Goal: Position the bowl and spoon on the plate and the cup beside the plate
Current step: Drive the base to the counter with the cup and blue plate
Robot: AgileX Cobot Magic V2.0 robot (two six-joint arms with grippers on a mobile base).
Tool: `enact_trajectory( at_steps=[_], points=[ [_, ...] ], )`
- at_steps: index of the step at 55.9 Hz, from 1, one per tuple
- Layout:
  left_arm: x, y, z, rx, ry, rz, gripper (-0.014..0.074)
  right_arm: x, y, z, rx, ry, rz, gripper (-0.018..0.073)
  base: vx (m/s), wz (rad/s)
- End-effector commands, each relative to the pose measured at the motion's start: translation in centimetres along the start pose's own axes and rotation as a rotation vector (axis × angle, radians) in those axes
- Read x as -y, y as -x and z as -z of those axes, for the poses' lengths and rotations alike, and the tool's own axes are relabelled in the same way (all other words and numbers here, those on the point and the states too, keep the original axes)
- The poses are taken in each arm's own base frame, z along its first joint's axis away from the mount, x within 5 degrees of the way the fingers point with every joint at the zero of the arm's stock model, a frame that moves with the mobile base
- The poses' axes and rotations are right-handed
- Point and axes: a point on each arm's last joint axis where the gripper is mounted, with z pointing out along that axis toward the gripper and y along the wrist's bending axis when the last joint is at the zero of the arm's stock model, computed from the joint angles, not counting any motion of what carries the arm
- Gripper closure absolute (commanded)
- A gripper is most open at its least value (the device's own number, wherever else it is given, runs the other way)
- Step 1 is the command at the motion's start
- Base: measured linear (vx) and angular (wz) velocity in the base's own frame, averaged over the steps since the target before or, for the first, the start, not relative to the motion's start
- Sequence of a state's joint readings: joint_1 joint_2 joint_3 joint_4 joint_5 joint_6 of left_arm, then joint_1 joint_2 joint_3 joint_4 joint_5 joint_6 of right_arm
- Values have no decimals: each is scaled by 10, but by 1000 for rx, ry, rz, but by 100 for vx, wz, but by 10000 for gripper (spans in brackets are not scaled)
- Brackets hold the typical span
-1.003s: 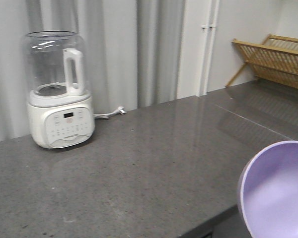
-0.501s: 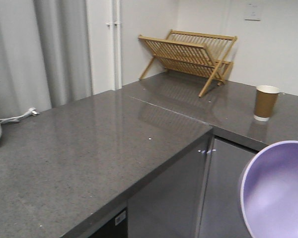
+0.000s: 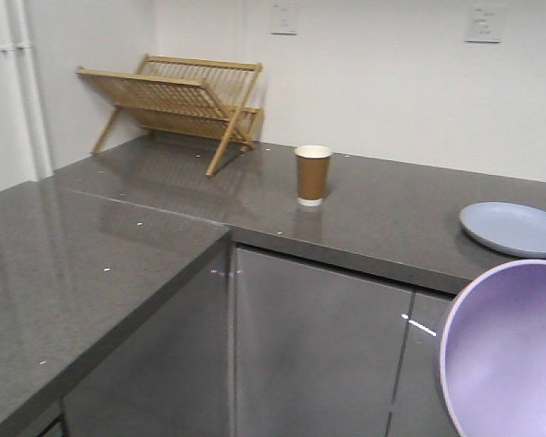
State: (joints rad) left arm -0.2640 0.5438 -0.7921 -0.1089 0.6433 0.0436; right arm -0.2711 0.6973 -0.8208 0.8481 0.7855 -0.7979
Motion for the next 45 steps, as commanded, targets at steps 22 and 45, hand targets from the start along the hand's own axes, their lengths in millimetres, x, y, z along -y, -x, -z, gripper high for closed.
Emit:
enact_trajectory(
  at_steps=[22,45],
  points=[
    [1,14,5,102,-8,12,603,0,14,4,88,-22,-11,568,19,-64],
    [1,14,5,102,-8,12,603,0,14,4,87,-21,-11,568,31,-28]
  ],
)
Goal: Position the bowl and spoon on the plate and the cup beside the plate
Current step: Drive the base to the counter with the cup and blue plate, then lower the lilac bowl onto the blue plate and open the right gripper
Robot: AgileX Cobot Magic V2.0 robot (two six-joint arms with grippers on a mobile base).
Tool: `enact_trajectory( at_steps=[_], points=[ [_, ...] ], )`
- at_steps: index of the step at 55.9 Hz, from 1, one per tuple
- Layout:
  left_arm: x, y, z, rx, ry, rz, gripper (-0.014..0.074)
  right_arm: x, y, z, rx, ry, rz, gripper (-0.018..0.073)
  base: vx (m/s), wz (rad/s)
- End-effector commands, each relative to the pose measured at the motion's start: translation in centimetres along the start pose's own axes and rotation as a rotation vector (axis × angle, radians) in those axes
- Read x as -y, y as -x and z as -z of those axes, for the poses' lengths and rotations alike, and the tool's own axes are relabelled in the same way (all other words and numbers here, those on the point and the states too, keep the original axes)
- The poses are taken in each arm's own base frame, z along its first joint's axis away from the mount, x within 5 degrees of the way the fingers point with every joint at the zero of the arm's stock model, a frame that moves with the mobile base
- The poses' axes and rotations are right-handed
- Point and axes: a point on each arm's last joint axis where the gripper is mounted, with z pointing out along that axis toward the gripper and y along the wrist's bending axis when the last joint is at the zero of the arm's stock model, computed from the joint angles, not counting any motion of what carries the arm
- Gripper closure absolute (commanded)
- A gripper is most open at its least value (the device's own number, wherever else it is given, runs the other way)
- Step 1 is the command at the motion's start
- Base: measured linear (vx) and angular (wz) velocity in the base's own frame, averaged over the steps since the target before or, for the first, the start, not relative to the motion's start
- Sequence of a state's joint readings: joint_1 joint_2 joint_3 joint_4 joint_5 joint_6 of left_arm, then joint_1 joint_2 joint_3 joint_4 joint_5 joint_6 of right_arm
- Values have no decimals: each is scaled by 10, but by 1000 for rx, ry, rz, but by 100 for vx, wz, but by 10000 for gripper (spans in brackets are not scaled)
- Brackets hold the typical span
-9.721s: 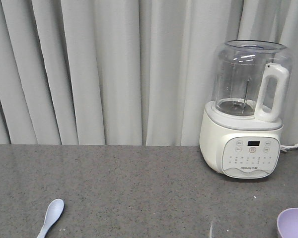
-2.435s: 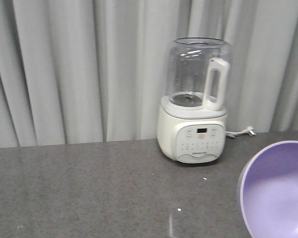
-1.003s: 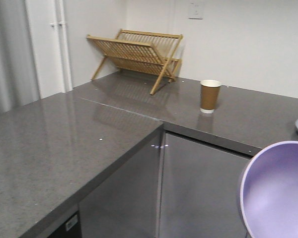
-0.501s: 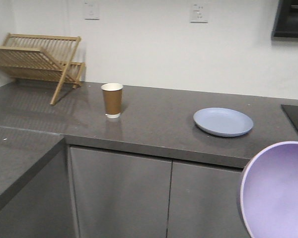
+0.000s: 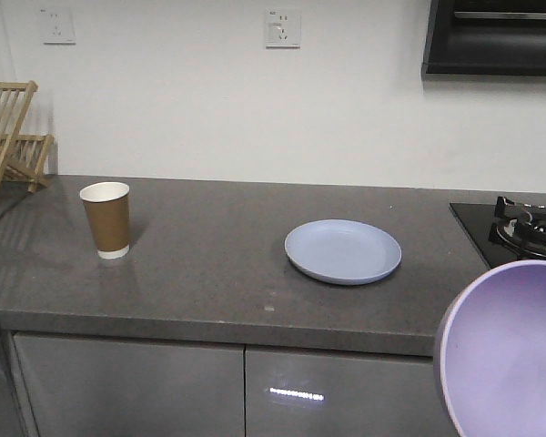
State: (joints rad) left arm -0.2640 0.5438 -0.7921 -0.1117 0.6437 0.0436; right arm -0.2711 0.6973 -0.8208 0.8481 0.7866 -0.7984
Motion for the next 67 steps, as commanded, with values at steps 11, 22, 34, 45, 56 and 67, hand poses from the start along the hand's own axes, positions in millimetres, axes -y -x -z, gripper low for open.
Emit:
enact_trajectory(
  at_steps=[11,22,34,45,56,67],
  points=[
    [1,14,5,102,-6,10,603,0,14,4,88,-22,-12,568,41,-5],
    [1,14,5,102,-6,10,603,0,14,4,88,-22,-12,568,43,0],
    [1,14,5,102,-6,10,603,0,14,4,88,-22,-12,568,41,-1],
    [1,14,5,102,-6,10,603,0,14,4,88,-22,-12,568,36,-1],
    [1,14,5,102,-6,10,603,0,14,4,88,-22,-12,568,29,-1],
    [1,14,5,102,-6,10,603,0,14,4,88,-22,-12,568,22,-2]
  ],
)
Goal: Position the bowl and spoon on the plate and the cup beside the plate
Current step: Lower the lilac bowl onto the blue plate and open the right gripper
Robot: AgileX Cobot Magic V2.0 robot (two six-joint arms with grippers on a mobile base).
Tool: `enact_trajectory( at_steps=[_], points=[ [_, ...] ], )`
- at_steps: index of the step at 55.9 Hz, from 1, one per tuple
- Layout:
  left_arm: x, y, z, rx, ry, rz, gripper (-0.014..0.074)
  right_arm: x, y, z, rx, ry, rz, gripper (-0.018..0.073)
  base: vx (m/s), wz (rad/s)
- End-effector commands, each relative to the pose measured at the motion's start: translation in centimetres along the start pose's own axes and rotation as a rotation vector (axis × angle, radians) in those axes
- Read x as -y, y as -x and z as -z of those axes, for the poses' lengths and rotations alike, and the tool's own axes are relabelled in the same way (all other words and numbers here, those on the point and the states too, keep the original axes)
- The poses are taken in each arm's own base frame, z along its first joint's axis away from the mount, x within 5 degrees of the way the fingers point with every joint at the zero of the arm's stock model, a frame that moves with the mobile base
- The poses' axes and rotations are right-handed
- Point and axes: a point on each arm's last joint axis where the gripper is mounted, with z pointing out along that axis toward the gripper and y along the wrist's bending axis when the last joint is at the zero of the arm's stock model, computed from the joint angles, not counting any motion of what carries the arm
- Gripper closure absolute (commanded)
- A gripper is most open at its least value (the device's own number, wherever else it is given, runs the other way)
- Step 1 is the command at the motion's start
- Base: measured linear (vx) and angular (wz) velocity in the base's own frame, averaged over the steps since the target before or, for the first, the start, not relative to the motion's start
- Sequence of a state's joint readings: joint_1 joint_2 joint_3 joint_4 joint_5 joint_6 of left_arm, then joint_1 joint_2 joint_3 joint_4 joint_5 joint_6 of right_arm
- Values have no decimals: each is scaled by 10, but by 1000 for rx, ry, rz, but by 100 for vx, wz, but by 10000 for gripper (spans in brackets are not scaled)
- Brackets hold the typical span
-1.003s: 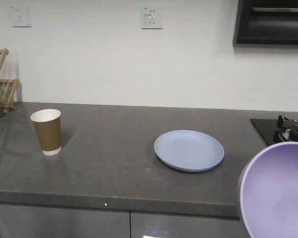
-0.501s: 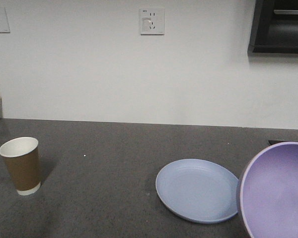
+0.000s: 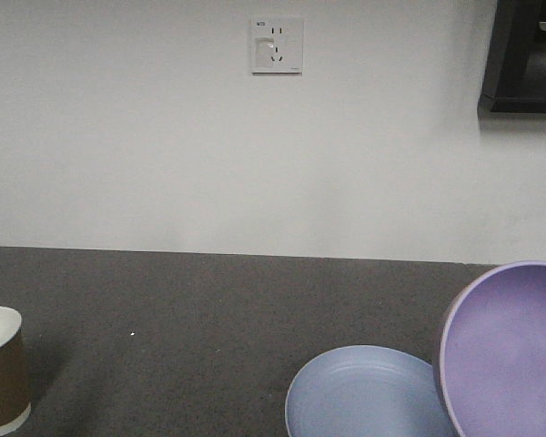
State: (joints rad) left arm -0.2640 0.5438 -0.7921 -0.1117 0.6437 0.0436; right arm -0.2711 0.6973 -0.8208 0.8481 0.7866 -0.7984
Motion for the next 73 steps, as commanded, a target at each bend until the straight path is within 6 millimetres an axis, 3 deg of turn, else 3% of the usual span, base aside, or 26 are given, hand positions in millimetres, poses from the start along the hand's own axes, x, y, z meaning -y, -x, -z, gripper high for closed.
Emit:
enact_trajectory(
  at_steps=[1,52,62,73],
  points=[
    [1,14,5,102,-6,10,603,0,14,4,88,-22,-12,568,16,-4],
    [1,14,5,102,-6,10,603,1,13,3,82,-20,-15,568,2,-1],
    [1,13,4,89,-7,10,603,2,9,-12,6,69,-97,568,0,0],
    [1,12,4,76,-8,10,603,18,8,-41,-80,95,-227,568,0,0]
  ],
)
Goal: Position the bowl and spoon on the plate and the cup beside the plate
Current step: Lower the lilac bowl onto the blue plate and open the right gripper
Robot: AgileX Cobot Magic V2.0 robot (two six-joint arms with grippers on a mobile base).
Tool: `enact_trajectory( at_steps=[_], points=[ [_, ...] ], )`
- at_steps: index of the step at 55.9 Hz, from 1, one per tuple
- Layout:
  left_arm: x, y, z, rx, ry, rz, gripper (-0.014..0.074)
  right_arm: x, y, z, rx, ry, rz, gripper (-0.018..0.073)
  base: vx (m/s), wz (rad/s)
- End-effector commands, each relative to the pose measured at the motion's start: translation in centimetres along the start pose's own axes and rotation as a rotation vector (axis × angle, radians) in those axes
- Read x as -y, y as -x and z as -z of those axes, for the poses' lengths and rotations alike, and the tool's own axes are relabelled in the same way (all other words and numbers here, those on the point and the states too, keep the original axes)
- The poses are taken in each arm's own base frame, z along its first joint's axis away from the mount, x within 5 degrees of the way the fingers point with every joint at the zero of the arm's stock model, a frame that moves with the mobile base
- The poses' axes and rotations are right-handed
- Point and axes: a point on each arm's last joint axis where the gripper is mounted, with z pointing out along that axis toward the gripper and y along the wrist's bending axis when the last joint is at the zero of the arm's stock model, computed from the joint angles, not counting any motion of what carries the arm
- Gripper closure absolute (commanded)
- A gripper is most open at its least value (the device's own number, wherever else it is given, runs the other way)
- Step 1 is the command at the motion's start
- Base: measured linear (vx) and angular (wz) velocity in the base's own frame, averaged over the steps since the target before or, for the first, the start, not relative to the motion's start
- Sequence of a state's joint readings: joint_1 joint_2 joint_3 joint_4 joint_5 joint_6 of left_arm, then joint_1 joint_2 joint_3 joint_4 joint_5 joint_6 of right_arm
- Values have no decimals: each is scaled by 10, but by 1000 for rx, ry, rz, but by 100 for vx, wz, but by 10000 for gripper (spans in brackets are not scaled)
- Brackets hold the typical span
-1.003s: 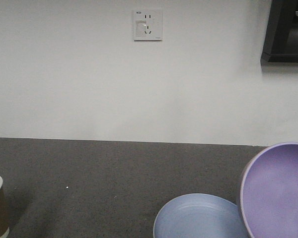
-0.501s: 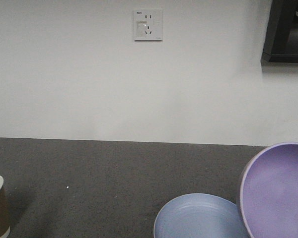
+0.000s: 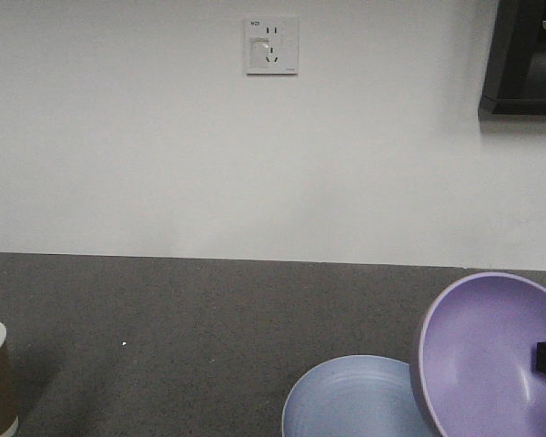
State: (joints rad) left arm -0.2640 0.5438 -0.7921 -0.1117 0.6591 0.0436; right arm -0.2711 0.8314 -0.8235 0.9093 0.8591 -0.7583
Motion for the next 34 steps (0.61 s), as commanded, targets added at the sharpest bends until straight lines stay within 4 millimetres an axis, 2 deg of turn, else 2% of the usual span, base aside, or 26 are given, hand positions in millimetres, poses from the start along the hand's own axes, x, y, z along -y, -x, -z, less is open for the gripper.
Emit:
enact_trajectory(
  at_steps=[1,10,16,26,34],
  points=[
    [1,13,5,92,-7,10,603,5,18,-10,42,16,-69,568,0,0],
    [3,11,4,65,-23,29,603,8,33,-50,-111,28,-21,568,0,0],
    [3,10,4,51,-25,31,603,13,40,-86,-233,-37,-11,568,0,0],
    [3,6,4,8,-27,29,603,13,35,-143,-379,-42,17,568,0,0],
    [3,3,4,-21,-29,29,603,23,25,-182,-447,-32,-29,568,0,0]
  ],
)
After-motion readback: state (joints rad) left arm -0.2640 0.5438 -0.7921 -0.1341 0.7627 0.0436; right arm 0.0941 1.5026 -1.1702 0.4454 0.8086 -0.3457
